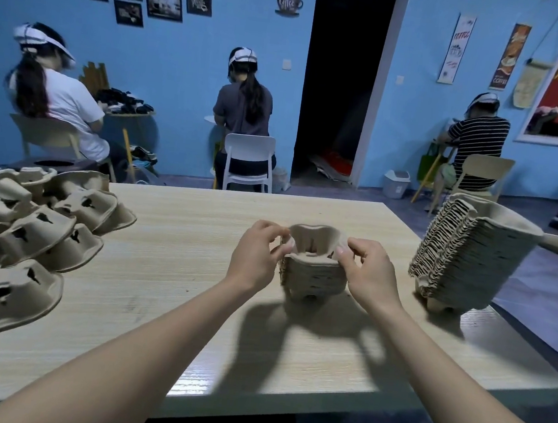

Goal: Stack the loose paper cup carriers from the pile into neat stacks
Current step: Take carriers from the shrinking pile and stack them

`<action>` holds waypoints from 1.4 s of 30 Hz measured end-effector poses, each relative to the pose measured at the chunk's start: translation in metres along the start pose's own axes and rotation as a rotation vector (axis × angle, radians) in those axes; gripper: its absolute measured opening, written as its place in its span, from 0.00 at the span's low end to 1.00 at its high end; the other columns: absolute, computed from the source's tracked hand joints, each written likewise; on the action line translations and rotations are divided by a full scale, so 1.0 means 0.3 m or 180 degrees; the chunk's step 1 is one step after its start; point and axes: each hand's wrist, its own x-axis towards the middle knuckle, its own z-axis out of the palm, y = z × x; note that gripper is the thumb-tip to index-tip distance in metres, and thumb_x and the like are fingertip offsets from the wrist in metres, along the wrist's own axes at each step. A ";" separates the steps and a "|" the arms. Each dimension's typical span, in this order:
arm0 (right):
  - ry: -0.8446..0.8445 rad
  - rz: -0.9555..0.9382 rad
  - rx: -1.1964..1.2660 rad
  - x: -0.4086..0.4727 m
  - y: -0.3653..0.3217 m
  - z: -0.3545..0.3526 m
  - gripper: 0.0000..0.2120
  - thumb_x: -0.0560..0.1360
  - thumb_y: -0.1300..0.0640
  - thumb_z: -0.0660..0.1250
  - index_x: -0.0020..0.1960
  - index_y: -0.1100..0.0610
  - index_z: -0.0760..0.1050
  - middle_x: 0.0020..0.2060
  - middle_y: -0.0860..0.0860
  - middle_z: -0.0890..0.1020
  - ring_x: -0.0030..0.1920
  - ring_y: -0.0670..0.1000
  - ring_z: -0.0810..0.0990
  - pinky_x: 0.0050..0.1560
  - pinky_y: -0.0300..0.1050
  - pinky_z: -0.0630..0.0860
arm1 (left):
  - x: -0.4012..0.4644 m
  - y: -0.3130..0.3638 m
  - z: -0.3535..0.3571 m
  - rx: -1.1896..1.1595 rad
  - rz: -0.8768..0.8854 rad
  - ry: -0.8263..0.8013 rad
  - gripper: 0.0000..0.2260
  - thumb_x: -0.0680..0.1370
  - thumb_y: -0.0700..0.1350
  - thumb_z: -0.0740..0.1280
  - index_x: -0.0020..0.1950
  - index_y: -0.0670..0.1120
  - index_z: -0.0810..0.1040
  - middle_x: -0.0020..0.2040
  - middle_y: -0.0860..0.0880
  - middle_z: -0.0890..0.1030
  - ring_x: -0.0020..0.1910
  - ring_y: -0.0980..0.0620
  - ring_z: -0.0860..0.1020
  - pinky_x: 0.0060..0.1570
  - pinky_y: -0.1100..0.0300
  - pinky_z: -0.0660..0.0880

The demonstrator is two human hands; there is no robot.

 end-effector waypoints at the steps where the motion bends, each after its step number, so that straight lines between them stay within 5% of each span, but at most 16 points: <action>1: -0.0012 0.0009 -0.0012 -0.003 -0.001 0.002 0.09 0.76 0.55 0.65 0.40 0.59 0.73 0.41 0.55 0.75 0.48 0.56 0.73 0.44 0.43 0.63 | -0.002 -0.002 -0.005 0.0001 0.0019 -0.0004 0.11 0.77 0.45 0.67 0.59 0.45 0.79 0.58 0.50 0.76 0.55 0.52 0.74 0.55 0.61 0.70; 4: 0.0026 -0.0023 -0.0170 -0.007 -0.028 0.000 0.13 0.76 0.56 0.65 0.56 0.63 0.77 0.56 0.58 0.77 0.60 0.58 0.71 0.59 0.48 0.65 | -0.015 -0.009 -0.027 0.0056 0.0057 0.0024 0.13 0.77 0.47 0.66 0.60 0.46 0.78 0.59 0.50 0.75 0.54 0.54 0.74 0.52 0.63 0.68; 7: 0.0061 -0.0218 -0.0129 -0.012 -0.072 0.012 0.15 0.76 0.56 0.65 0.62 0.58 0.76 0.59 0.55 0.77 0.63 0.56 0.70 0.63 0.48 0.66 | -0.042 -0.027 -0.067 0.0131 0.0024 0.0108 0.13 0.78 0.48 0.65 0.62 0.46 0.76 0.59 0.50 0.75 0.49 0.57 0.73 0.50 0.63 0.68; 19: -0.0344 -0.0982 0.0096 -0.164 -0.281 0.275 0.12 0.76 0.57 0.66 0.57 0.60 0.78 0.54 0.54 0.78 0.59 0.54 0.71 0.57 0.40 0.61 | -0.269 -0.238 -0.319 0.0557 -0.0267 0.0450 0.11 0.78 0.45 0.66 0.59 0.45 0.76 0.52 0.51 0.74 0.47 0.55 0.74 0.49 0.59 0.72; 27: -0.1067 -0.0794 0.0285 -0.307 -0.389 0.544 0.13 0.76 0.55 0.65 0.60 0.58 0.76 0.58 0.54 0.77 0.61 0.55 0.71 0.62 0.48 0.66 | -0.438 -0.388 -0.487 0.1004 -0.0576 0.0686 0.11 0.77 0.44 0.66 0.59 0.45 0.77 0.54 0.49 0.75 0.54 0.51 0.73 0.52 0.65 0.64; 42: -0.1712 -0.0995 0.0474 -0.420 -0.627 0.899 0.17 0.76 0.53 0.64 0.63 0.57 0.74 0.60 0.55 0.75 0.62 0.55 0.69 0.64 0.51 0.67 | -0.543 -0.595 -0.770 0.1872 -0.1474 0.1619 0.17 0.76 0.44 0.65 0.64 0.46 0.70 0.64 0.46 0.69 0.64 0.46 0.65 0.65 0.48 0.65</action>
